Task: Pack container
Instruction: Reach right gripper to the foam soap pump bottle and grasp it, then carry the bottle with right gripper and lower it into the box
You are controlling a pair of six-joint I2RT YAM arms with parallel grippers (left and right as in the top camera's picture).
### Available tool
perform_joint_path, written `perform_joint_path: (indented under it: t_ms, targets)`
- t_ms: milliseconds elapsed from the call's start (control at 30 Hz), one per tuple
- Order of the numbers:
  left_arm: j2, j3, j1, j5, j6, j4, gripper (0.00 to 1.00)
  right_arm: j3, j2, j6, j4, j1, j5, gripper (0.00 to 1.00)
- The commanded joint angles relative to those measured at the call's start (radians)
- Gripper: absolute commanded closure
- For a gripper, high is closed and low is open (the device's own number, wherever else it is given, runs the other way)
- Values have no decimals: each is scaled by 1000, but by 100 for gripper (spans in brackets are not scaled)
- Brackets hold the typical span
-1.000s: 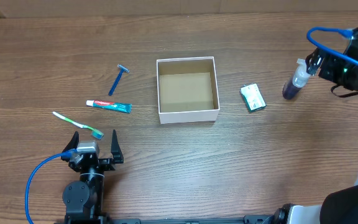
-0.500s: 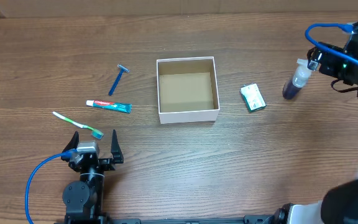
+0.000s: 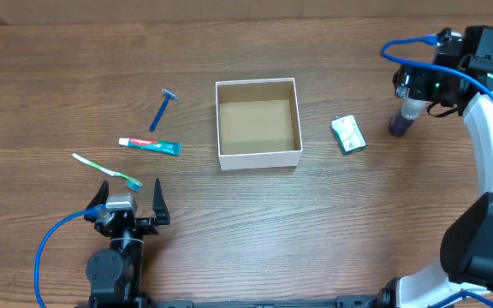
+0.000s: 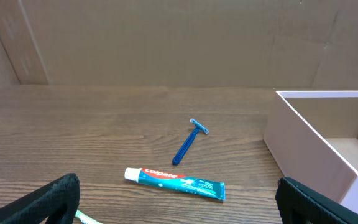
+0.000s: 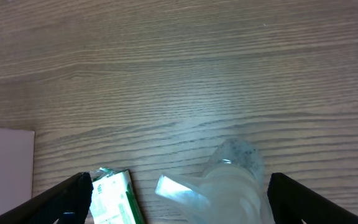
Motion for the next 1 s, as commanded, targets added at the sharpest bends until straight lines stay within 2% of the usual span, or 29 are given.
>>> perform_joint_path:
  t_ms: [0,200,333,567,733,767,800,900,933,967]
  targets:
    - [-6,-4,6,-6,22,4,0,5,17,-41,6,-1,9,10]
    - [-6,-4,6,-6,22,4,0,-25,28,-40,22,-1,39,13]
    - [-6,-4,6,-6,22,4,0,-26,50,-36,16,-1,69,25]
    - [-6,-4,6,-6,22,4,0,-26,87,-32,6,-1,71,31]
    - [-6,-4,6,-6,22,4,0,-26,87,-32,10,-1,71,50]
    - [-6,-4,6,-6,22,4,0,-26,87,-32,13,-1,71,56]
    - [-6,-4,6,-6,22,4,0,-26,87,-28,20,-1,71,65]
    - [-6,-4,6,-6,22,4,0,-24,87,-20,33,-1,71,78]
    - [-6,-4,6,-6,22,4,0,-23,87,-5,39,-1,71,85]
    - [-6,-4,6,-6,22,4,0,-17,87,-2,39,-1,71,87]
